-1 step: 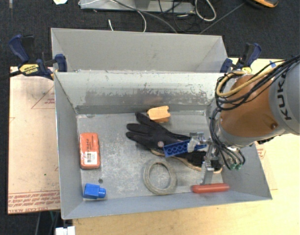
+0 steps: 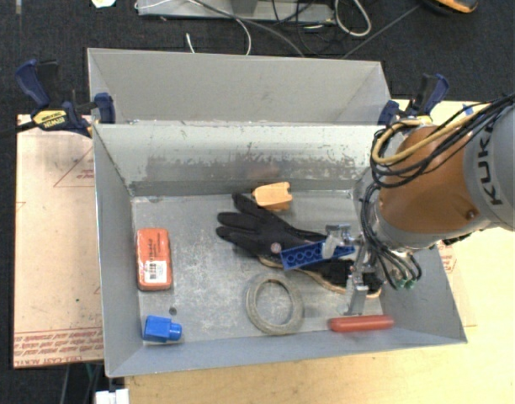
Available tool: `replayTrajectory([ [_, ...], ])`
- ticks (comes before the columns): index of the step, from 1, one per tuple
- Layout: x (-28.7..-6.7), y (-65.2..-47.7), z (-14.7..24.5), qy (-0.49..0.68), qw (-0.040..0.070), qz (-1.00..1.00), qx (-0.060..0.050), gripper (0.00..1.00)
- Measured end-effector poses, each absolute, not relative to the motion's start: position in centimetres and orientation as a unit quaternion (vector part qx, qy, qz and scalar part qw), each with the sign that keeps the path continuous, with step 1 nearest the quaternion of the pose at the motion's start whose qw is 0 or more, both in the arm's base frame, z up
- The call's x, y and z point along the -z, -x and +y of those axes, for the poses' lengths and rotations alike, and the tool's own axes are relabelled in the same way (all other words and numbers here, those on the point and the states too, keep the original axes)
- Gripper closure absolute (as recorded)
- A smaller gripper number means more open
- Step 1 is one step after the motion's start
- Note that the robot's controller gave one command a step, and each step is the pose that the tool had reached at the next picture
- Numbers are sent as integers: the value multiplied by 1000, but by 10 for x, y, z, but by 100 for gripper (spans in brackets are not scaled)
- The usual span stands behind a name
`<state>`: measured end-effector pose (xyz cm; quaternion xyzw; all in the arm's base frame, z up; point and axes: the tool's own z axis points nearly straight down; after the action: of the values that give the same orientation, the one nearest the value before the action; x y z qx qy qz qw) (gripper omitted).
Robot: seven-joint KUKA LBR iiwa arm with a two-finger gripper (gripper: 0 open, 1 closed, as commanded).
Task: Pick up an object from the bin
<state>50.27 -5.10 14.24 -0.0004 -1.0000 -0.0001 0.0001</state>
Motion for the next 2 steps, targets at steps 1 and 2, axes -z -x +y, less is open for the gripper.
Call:
replayTrajectory([
  [1, -76, -577, -57, 32, -5, -999, 1, 0],
  [2, -74, -598, -43, 21, -7, -1000, 1, 0],
])
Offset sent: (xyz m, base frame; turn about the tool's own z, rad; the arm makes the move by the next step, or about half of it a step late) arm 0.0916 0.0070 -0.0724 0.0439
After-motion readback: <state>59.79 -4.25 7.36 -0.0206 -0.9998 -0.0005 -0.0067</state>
